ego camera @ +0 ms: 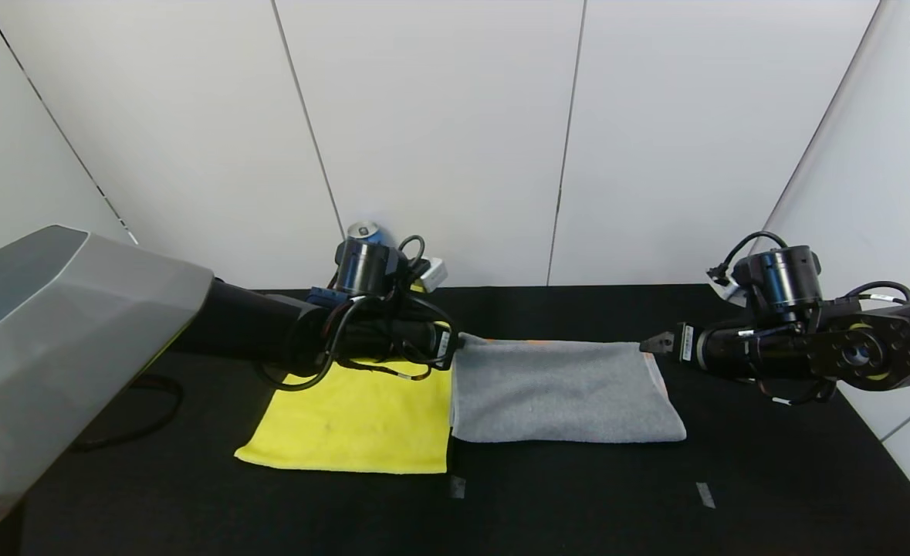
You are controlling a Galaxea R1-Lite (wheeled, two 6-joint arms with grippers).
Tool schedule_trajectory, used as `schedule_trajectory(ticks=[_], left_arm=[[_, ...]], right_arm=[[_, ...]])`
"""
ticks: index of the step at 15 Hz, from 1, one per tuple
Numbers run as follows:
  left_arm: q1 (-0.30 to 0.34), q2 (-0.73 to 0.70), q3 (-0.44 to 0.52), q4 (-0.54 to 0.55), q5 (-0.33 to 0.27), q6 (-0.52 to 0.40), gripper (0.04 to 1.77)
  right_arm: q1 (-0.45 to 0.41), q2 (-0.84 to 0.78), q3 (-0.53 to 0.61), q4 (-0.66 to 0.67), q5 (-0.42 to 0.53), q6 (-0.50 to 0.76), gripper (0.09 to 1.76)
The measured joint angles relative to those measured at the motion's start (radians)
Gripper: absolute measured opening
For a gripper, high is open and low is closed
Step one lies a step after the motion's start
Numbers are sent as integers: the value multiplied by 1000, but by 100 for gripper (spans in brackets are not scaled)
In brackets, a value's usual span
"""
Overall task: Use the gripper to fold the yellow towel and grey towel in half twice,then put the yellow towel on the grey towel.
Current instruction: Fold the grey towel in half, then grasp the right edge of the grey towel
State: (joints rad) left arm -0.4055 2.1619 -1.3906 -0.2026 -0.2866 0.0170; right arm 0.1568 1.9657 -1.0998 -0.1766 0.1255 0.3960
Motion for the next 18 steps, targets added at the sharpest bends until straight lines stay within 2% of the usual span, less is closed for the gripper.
schedule_trajectory(ticks=[3,4,6,10,13,18], left_arm=[[-1,0,1,3,-5,4,13],[-1,2,2,3,-5,4,34],[-5,6,2,-3,-6,1,65],[-5,6,4,-7,-4,1,108],[2,-13,6,-5,-4,-7,128],[24,-69,15,-5,-7,-11,148]], right_arm=[[2,-2,3,0,0,0,155],[2,-1,3,0,0,0,157],[1,2,3,0,0,0,160],[-1,6,1,0,0,0,165],[0,7,1,1,0,0,167],[-3,50,3,-1,-31,0,169]])
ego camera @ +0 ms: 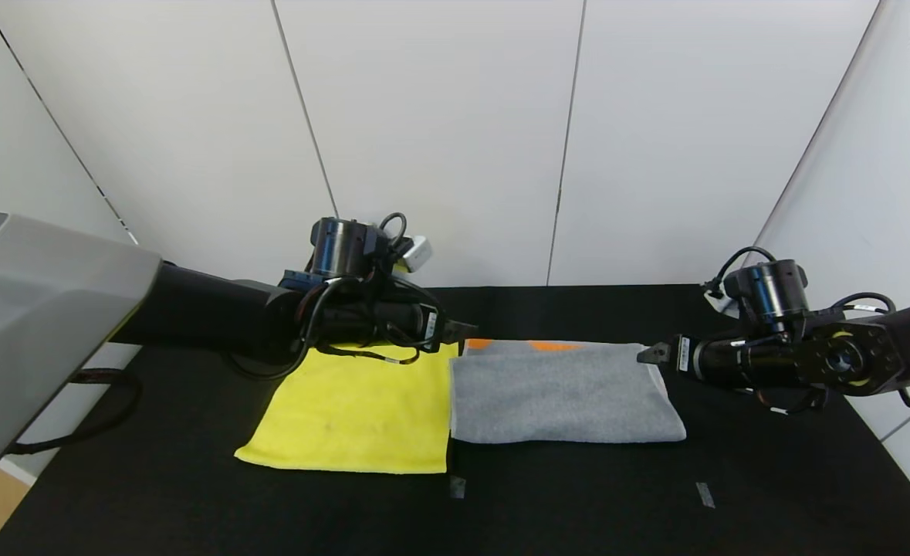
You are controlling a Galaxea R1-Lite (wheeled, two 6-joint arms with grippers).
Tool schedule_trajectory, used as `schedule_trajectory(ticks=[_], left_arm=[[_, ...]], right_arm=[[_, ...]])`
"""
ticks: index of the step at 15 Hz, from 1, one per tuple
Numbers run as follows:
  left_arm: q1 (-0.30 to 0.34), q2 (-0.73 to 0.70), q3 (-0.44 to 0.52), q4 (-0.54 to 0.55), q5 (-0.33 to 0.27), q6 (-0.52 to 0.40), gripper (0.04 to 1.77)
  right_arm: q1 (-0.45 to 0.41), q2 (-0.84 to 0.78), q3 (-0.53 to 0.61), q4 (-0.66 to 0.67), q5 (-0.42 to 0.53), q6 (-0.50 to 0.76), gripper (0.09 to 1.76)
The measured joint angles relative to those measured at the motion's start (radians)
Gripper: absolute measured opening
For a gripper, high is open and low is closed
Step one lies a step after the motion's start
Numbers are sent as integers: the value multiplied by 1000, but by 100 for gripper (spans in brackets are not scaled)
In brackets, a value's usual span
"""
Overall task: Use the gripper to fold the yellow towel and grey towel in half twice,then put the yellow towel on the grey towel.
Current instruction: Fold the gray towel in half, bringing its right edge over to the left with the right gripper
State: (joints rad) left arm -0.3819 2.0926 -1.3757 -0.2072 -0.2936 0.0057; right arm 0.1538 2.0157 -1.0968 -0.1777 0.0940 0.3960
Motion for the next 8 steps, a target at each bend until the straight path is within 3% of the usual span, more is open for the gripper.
schedule_trajectory(ticks=[8], left_arm=[[22,-43,1,-2,-1,-1,163]], right_arm=[[37,103,-17,-1,-38,6,170]])
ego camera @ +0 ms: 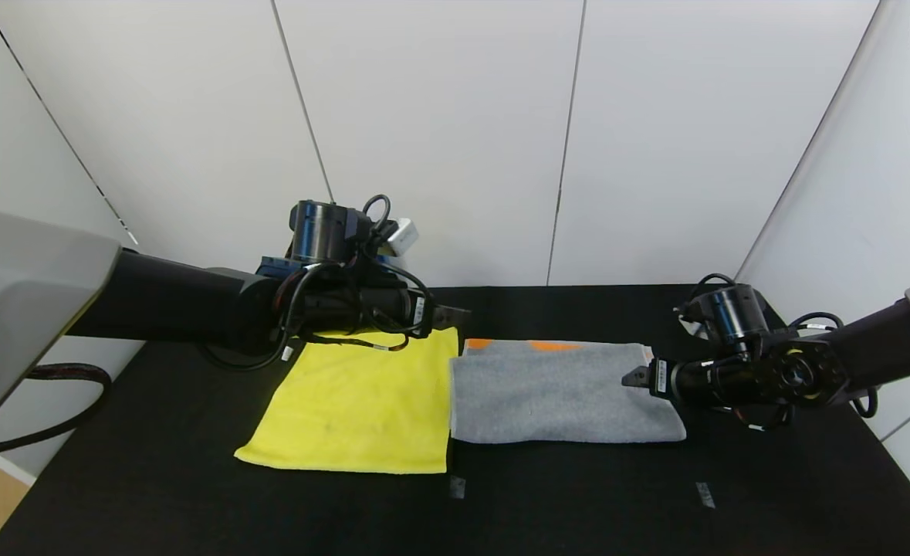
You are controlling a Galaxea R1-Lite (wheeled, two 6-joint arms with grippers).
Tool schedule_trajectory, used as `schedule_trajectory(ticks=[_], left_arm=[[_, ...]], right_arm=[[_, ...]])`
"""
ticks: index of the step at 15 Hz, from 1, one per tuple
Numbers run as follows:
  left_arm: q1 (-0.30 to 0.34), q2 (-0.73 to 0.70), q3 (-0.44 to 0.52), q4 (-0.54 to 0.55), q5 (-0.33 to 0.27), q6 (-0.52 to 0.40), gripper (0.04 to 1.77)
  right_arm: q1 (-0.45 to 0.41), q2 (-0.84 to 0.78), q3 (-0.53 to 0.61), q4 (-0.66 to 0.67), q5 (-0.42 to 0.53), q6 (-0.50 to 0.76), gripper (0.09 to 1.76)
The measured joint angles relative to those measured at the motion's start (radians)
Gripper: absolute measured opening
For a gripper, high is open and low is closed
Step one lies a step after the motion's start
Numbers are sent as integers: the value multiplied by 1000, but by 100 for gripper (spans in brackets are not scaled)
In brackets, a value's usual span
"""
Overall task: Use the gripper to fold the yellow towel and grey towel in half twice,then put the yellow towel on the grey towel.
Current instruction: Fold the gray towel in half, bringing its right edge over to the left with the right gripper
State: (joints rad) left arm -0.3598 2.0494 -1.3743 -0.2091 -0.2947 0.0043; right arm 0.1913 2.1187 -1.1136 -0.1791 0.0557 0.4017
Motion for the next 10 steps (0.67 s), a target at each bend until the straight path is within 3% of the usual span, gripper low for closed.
schedule_trajectory(ticks=[10], left_arm=[[1,-1,0,-1,1,2,169]], right_arm=[[6,18,0,0,0,-1,165]])
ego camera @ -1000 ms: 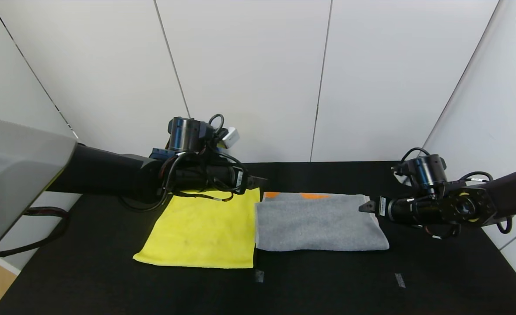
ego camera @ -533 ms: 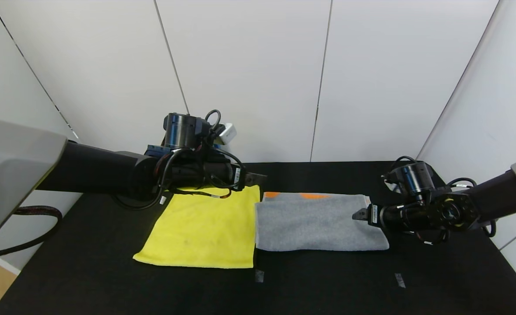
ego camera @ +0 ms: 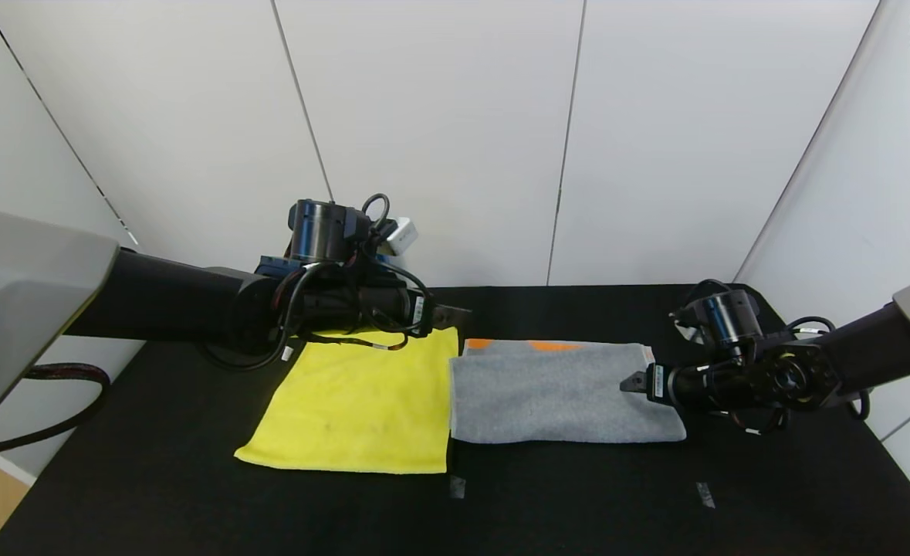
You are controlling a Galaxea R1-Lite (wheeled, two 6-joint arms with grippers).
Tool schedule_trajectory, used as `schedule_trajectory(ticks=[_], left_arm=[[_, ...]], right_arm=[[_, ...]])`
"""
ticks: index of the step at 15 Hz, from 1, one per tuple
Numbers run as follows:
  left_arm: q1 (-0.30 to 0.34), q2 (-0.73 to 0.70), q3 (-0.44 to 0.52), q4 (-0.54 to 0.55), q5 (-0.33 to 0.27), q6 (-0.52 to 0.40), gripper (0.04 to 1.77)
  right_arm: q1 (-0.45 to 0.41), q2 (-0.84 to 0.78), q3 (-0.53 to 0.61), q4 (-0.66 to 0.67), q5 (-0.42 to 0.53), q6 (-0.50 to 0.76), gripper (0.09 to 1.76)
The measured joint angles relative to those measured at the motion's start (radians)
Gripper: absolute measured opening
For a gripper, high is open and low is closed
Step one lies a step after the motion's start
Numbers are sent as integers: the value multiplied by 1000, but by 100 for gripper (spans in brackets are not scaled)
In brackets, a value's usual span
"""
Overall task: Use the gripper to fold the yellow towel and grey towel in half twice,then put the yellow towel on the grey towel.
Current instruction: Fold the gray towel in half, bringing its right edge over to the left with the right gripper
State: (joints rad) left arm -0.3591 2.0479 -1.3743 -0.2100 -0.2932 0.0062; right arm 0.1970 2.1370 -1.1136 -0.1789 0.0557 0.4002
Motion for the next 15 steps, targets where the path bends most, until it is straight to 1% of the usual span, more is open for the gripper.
schedule_trajectory(ticks=[2,3,5,6,7,8,9,15], left_arm=[[0,1,0,0,0,0,170],[0,1,0,0,0,0,170],[0,1,-1,0,0,0,170],[0,0,-1,0,1,0,170],[0,0,-1,0,1,0,170],[0,0,-1,0,1,0,170],[0,0,-1,0,2,0,170],[0,0,-2,0,1,0,171]], right_arm=[[1,4,0,0,1,0,130],[1,4,1,0,1,-1,115],[2,6,1,0,2,0,91],[2,6,1,0,2,0,82],[2,7,1,0,3,0,67],[2,7,1,0,3,0,9],[2,7,1,0,3,0,14],[1,7,1,0,5,0,14]])
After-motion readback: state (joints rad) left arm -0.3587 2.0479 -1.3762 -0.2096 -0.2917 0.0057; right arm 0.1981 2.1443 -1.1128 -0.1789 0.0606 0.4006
